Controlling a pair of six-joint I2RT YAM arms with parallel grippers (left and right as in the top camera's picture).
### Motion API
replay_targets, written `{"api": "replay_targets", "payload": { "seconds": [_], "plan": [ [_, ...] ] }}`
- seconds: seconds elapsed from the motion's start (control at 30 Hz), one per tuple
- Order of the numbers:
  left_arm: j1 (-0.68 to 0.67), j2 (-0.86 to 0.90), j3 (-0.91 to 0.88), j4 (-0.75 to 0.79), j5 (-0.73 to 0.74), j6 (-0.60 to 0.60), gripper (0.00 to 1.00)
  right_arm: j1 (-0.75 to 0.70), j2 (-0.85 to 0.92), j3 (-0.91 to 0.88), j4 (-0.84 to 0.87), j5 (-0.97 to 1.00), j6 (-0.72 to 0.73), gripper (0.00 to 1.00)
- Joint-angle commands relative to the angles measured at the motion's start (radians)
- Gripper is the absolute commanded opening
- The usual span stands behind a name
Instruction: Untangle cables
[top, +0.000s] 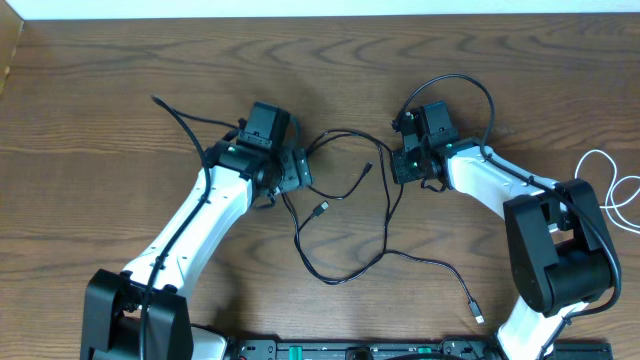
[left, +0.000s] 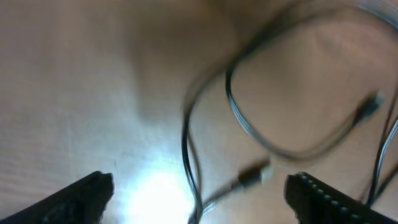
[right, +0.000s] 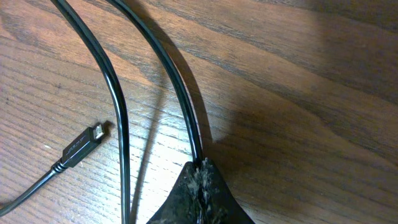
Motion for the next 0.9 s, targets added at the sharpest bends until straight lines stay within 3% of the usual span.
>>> {"api": "replay_targets", "payload": {
  "seconds": [0.0,0.2,0.3,0.43,0.53,0.87],
  "plan": [
    [-0.032,-0.002,-0.022,-0.047,0.144,0.004,0.91,0.002,0.069,-0.053,-0.038,0.008,0.011,0.01],
    [-0.131,-0.002,-0.023,-0.092,0.139,0.007,0.90,-0.020,0.039,0.019,-0.143,-0.021,-0.010,0.01],
    [-0.156,-0.002,-0.023,-0.097,0.108,-0.019,0.90,-0.029,0.027,0.067,-0.245,-0.021,-0.053,0.22],
    [-0.181,-0.002,-0.024,-0.095,0.101,-0.042,0.89,-0.050,0.021,0.109,-0.341,-0.021,-0.061,0.33],
    [-0.208,-0.002,-0.024,-0.095,0.101,-0.042,0.75,-0.069,0.021,0.114,-0.364,-0.020,-0.061,0.43],
    [-0.337,-0.002,-0.024,-0.096,0.101,-0.060,0.71,-0.148,0.001,0.177,-0.497,-0.021,-0.060,0.42]
  ]
}}
